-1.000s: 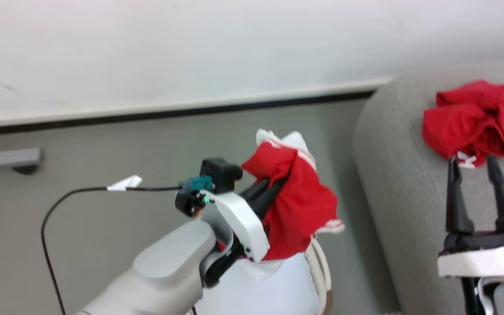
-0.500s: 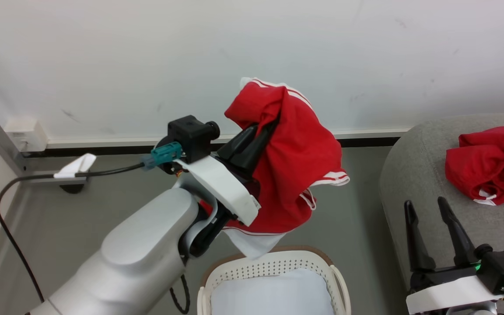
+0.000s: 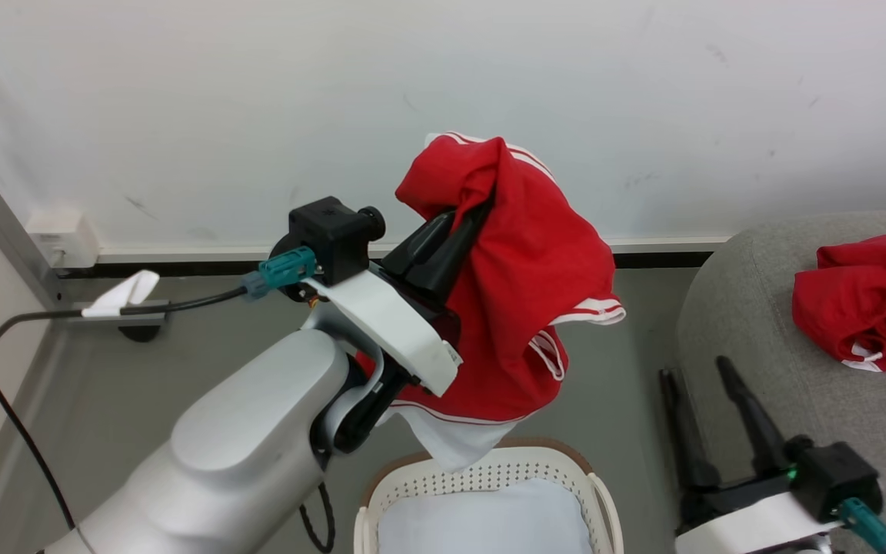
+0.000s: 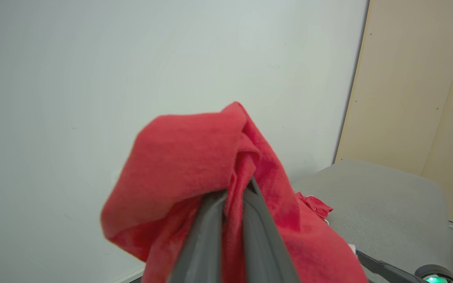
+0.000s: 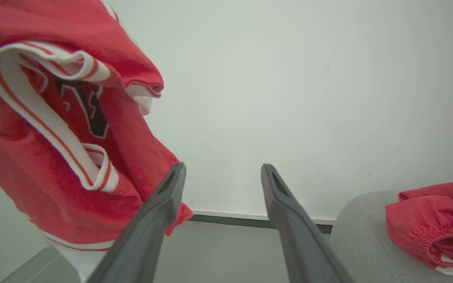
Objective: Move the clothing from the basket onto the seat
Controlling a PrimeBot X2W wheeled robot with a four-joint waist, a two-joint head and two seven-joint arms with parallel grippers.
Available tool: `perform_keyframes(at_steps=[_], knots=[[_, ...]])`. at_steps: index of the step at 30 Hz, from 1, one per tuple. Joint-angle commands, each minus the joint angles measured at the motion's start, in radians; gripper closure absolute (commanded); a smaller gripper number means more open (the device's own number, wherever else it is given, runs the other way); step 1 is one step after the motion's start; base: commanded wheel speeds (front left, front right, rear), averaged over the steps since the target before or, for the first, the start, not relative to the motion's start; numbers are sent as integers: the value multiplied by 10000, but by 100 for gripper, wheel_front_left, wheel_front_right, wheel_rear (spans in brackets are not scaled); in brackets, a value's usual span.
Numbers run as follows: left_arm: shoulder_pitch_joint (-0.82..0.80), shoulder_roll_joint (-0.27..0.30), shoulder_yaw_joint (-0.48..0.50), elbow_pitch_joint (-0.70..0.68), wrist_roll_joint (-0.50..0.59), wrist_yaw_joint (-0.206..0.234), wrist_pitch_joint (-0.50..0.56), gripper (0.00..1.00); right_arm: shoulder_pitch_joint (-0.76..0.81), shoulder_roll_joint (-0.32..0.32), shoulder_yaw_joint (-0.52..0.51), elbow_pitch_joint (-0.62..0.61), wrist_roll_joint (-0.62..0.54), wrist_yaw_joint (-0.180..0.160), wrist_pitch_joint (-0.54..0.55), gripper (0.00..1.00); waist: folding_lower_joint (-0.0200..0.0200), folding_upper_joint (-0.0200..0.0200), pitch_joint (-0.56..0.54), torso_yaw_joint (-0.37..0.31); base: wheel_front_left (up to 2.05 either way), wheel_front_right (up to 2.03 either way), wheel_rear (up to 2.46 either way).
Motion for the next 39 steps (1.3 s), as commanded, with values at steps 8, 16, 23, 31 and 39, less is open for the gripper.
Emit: perform_keyframes(at_steps=[8, 16, 23, 31, 39], knots=[[28, 89, -64, 0, -94, 28, 84, 100, -900, -627, 2300, 36, 368, -22, 7, 0, 1, -1, 25, -12, 0, 0, 0], [-36, -211, -276, 35, -69, -63, 120, 100, -2115, -816, 4366, 819, 934, -22, 7, 0, 1, -1, -11, 354, 0, 0, 0], [-23, -631, -589, 53, -89, -207, 160, 100, -3156, -585, 4982, 2410, 1245, -22, 7, 0, 1, -1, -126, 999, 0, 0, 0], [22, -983, -908, 169, -126, -343, 298, 100, -3558, -209, 5083, 3751, 1663, -22, 7, 0, 1, -1, -337, 1734, 0, 0, 0], [182, -889, -878, 356, -214, -256, 256, 100, -3365, -158, 5113, 3659, 2057, -22, 7, 100, 1, -1, -409, 1846, 0, 0, 0]])
